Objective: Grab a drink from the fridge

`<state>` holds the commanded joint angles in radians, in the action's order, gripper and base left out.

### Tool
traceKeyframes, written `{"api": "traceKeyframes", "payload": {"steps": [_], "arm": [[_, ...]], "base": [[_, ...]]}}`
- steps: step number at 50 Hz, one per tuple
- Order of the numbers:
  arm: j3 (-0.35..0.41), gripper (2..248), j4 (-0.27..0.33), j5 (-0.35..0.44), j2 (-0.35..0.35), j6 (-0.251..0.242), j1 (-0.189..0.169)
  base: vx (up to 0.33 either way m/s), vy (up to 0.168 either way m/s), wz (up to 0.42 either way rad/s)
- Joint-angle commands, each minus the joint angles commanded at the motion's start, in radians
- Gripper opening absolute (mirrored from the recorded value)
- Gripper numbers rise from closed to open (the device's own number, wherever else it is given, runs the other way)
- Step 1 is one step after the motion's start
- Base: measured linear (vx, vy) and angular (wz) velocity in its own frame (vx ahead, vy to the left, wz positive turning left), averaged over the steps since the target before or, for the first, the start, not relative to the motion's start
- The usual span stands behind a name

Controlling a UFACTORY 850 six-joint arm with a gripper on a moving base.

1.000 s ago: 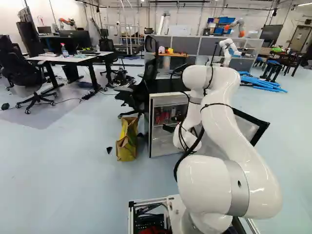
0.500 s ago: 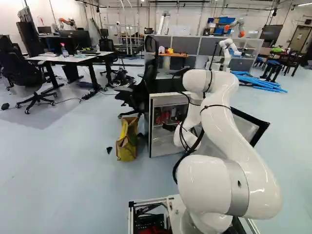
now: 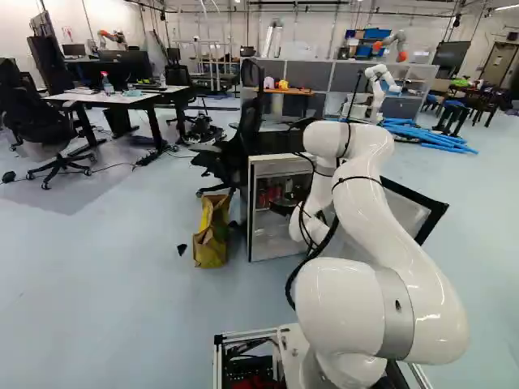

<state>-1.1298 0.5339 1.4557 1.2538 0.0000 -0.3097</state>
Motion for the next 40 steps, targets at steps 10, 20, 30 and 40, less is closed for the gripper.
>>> {"api": "traceKeyframes", "payload": {"steps": [10,20,30,40], "arm": [[-0.046,247,0.015,-0.008,0.023,0.0,0.006],[-0.09,247,0.03,-0.022,0.044,0.0,0.011],[-0.126,247,0.046,-0.039,0.062,0.0,0.015],[-0.15,247,0.061,-0.057,0.074,0.0,0.018]], "base": [[0.0,0.0,0.0],[0.0,0.0,0.0],[0.0,0.0,0.0],[0.0,0.0,0.0]]}}
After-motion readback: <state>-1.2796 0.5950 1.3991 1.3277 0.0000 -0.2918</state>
